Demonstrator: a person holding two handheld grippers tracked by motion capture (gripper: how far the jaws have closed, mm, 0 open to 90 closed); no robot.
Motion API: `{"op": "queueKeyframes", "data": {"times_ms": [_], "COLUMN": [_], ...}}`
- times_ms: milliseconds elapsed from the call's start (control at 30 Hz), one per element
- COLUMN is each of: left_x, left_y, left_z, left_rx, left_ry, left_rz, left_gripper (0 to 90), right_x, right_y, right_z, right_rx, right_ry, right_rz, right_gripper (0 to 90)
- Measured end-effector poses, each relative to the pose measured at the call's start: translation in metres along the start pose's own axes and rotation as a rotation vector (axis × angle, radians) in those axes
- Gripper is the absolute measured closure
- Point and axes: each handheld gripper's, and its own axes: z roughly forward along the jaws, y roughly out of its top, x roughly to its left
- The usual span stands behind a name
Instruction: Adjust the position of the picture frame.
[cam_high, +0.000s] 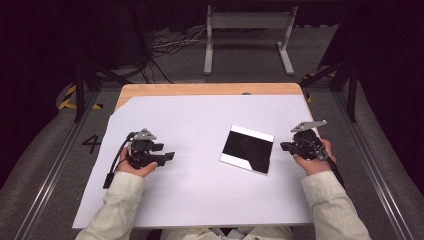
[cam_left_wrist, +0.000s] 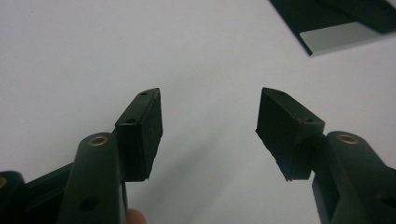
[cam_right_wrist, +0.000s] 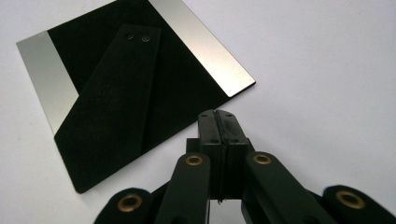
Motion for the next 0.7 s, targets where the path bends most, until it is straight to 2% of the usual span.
{"op": "queueKeyframes", "data": {"times_ms": [33,67,100,133,200,267,367,467,533,600,700], "left_x": [0.002,0.002,0.003,0.002,0.002,0.001,0.000,-0.002,-0.003,-0.003,-0.003], "left_y": [0.000,0.001,0.001,0.001,0.001,0.000,-0.001,-0.001,-0.001,-0.001,-0.002], "left_z": [0.000,0.001,0.002,0.003,0.005,0.007,0.011,0.013,0.013,0.012,0.012], "left_rx": [-0.008,-0.008,-0.003,0.011,0.019,0.031,0.063,0.076,0.068,0.063,0.063], "left_ry": [-0.023,-0.028,-0.019,-0.004,0.012,0.019,0.002,-0.004,-0.005,-0.008,-0.011], "left_rz": [-0.009,-0.006,0.014,0.033,0.061,0.085,0.087,0.095,0.096,0.095,0.086], "left_gripper": [40.6,40.2,39.9,39.8,39.4,38.9,35.5,34.1,34.0,33.9,33.8], "right_x": [-0.001,-0.002,-0.002,-0.002,0.002,0.001,-0.005,-0.015,-0.017,-0.020,-0.024], "right_y": [0.000,0.001,0.002,0.003,0.006,0.006,0.006,0.004,0.005,0.006,0.008], "right_z": [0.003,0.005,0.008,0.011,0.013,0.015,0.018,0.025,0.031,0.038,0.044], "right_rx": [-0.005,-0.015,-0.022,-0.023,-0.015,-0.019,-0.012,-0.047,-0.039,-0.039,-0.040], "right_ry": [0.013,0.042,0.071,0.078,0.052,0.052,0.050,0.119,0.103,0.114,0.098], "right_rz": [0.015,0.036,0.056,0.055,0.025,0.023,0.048,0.124,0.130,0.146,0.169], "right_gripper": [89.7,89.7,89.7,89.6,89.7,89.7,89.6,89.6,89.6,89.7,89.7]}}
